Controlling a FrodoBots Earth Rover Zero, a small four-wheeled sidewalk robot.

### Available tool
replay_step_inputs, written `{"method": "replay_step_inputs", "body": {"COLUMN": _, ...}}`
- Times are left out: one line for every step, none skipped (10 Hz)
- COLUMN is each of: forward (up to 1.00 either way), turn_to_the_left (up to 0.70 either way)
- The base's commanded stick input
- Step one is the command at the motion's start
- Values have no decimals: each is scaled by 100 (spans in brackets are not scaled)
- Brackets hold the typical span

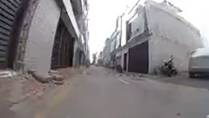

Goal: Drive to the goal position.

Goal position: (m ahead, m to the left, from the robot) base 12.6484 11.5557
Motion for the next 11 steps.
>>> {"method": "replay_step_inputs", "body": {"forward": 100, "turn_to_the_left": 0}}
{"method": "replay_step_inputs", "body": {"forward": 100, "turn_to_the_left": 0}}
{"method": "replay_step_inputs", "body": {"forward": 100, "turn_to_the_left": 0}}
{"method": "replay_step_inputs", "body": {"forward": 100, "turn_to_the_left": 0}}
{"method": "replay_step_inputs", "body": {"forward": 100, "turn_to_the_left": 0}}
{"method": "replay_step_inputs", "body": {"forward": 100, "turn_to_the_left": 0}}
{"method": "replay_step_inputs", "body": {"forward": 100, "turn_to_the_left": -24}}
{"method": "replay_step_inputs", "body": {"forward": 100, "turn_to_the_left": -40}}
{"method": "replay_step_inputs", "body": {"forward": 100, "turn_to_the_left": -40}}
{"method": "replay_step_inputs", "body": {"forward": 100, "turn_to_the_left": -40}}
{"method": "replay_step_inputs", "body": {"forward": 100, "turn_to_the_left": -40}}
